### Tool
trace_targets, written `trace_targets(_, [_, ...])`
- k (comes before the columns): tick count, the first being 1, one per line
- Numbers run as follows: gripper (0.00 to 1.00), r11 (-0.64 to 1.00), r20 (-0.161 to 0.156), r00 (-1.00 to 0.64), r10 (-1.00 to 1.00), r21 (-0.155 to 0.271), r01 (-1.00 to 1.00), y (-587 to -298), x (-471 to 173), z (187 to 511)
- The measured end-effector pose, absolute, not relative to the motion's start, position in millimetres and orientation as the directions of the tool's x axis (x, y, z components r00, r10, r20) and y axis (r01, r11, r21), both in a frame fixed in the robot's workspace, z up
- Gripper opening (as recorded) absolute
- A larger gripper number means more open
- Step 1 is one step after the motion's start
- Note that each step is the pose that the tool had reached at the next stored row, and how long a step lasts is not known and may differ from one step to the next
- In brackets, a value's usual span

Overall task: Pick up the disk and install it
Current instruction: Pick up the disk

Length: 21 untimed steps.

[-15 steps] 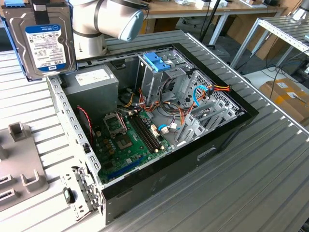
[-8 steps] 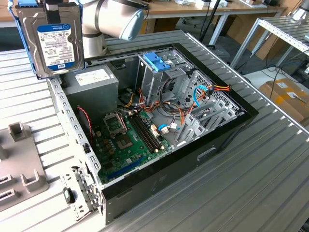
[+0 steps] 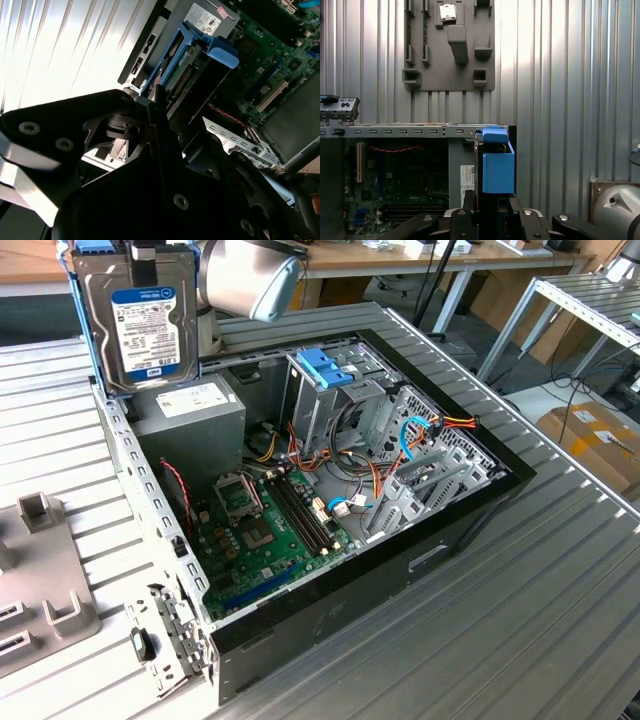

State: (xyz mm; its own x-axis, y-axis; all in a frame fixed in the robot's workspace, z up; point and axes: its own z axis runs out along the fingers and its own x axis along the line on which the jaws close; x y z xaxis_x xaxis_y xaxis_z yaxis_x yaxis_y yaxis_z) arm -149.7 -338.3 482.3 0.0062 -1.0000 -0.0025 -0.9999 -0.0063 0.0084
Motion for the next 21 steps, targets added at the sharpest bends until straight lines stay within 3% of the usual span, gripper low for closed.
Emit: trace_targets(21, [0.35,-0.006,-0.002,0.006,-1.000,0.008,-1.000,-338,-115,482])
